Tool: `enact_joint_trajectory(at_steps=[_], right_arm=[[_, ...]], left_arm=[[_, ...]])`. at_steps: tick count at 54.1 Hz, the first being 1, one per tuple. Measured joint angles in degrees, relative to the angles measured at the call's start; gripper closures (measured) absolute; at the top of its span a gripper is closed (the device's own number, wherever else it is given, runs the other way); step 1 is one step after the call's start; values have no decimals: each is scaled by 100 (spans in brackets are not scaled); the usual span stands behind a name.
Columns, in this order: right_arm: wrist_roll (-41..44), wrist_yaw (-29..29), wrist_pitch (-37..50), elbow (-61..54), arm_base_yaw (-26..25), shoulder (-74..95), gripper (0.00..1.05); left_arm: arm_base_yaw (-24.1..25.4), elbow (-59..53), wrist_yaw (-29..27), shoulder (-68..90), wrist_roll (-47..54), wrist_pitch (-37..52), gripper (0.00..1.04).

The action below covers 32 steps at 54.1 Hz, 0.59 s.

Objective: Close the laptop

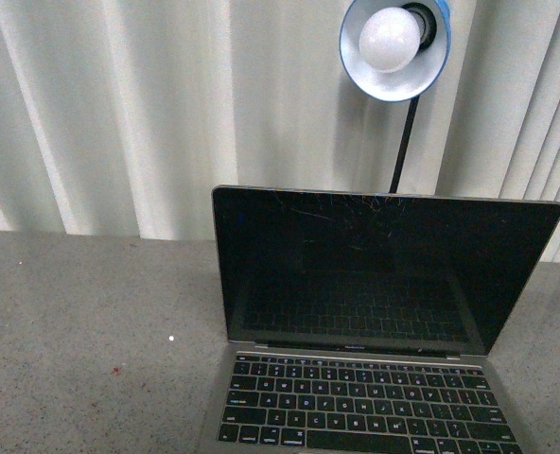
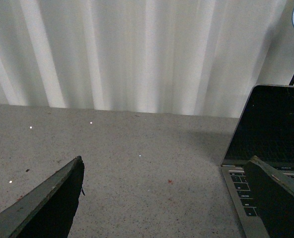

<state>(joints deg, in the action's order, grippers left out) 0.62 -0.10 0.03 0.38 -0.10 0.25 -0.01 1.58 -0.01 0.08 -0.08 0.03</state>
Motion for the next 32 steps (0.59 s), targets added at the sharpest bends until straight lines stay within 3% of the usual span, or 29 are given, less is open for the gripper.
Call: enact_joint_trajectory(at_steps=[32], right_arm=[[-2, 0, 0, 0, 0, 0, 7]], left_arm=[[0, 0, 0, 0, 0, 0, 7]])
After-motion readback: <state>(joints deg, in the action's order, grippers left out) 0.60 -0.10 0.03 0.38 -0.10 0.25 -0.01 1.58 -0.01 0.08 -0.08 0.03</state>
